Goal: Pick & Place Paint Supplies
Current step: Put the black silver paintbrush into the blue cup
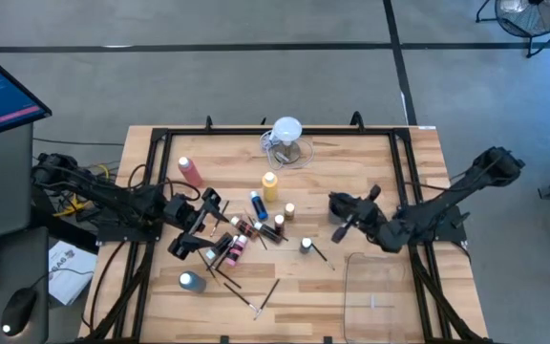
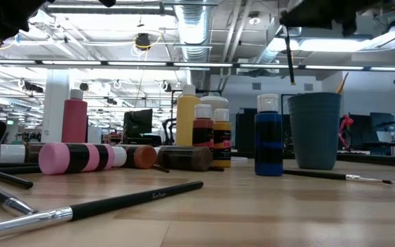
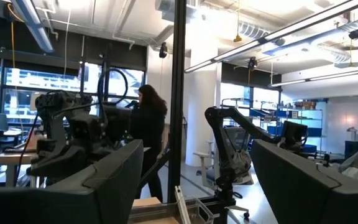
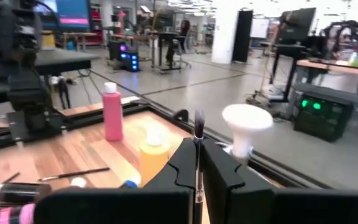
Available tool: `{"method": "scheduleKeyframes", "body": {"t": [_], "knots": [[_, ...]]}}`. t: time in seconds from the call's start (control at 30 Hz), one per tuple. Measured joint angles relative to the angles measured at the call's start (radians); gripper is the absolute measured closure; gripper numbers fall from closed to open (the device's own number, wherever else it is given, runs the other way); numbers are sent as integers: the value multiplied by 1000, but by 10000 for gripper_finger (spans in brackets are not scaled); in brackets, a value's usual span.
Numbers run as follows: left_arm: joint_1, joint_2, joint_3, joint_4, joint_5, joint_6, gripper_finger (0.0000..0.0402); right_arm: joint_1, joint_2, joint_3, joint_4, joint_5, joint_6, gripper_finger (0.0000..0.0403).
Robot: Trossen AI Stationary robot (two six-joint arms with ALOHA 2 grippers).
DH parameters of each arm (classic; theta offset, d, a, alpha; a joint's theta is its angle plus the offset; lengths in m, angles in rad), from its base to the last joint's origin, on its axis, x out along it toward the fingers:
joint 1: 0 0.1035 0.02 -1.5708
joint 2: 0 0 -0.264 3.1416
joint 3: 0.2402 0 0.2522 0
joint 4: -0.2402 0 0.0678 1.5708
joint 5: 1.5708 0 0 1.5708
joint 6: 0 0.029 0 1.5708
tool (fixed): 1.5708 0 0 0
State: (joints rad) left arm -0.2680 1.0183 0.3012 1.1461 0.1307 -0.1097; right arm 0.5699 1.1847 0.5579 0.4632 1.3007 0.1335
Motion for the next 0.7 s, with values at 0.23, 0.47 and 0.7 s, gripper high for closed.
{"method": "scheduleKeyframes", "body": {"t": [0.23,0.47,0.7], "knots": [[0,0,0,-2,0,0,117,27,0,-23,-95,64,111,403],[0,0,0,-4,0,0,117,24,0,-23,-285,85,294,402],[0,0,0,-5,0,0,117,15,0,-23,-521,85,563,401]]}}
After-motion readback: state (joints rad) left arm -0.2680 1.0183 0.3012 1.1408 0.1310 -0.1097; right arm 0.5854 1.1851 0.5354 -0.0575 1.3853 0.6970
